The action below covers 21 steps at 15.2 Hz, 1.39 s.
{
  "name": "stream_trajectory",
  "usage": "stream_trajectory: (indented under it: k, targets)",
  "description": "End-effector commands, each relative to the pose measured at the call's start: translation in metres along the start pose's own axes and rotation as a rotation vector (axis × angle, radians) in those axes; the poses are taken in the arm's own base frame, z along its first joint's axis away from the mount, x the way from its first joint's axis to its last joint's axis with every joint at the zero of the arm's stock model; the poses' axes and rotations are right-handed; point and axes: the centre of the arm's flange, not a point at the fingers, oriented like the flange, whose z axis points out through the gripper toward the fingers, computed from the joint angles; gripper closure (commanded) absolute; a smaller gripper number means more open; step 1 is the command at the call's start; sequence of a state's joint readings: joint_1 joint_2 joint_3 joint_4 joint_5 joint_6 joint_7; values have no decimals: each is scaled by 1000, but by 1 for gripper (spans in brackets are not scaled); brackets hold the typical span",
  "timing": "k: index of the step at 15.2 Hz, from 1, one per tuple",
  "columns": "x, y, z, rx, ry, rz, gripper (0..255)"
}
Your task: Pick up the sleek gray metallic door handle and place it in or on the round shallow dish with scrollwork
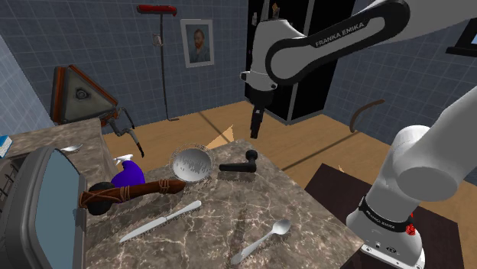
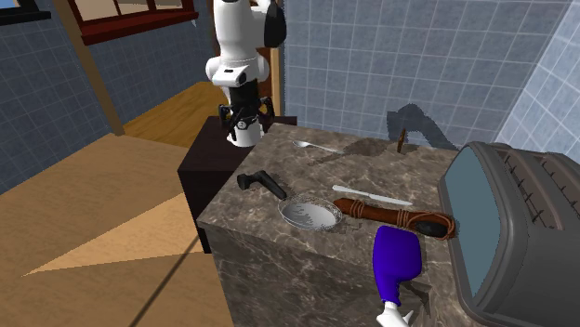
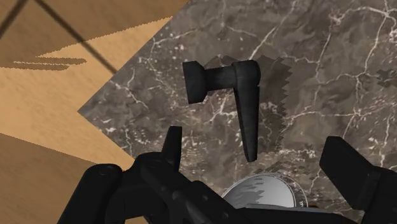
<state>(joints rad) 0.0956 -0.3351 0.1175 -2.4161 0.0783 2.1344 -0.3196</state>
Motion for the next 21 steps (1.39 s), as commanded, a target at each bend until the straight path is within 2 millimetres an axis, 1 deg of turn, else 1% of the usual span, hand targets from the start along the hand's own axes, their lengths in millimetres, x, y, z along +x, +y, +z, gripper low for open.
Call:
stream_trajectory:
  k: [1,8,9,16,17,21]
  targets:
    - [10,-6,27,2,-13,-38,0]
    - [53,-25,110,10,-61,-166,0]
    - [56,-28,117,10,-65,-177,0]
    - [54,-28,154,10,-65,-177,0]
    - [54,-28,157,10,-65,-177,0]
    - [54,-28,157,10,-65,-177,0]
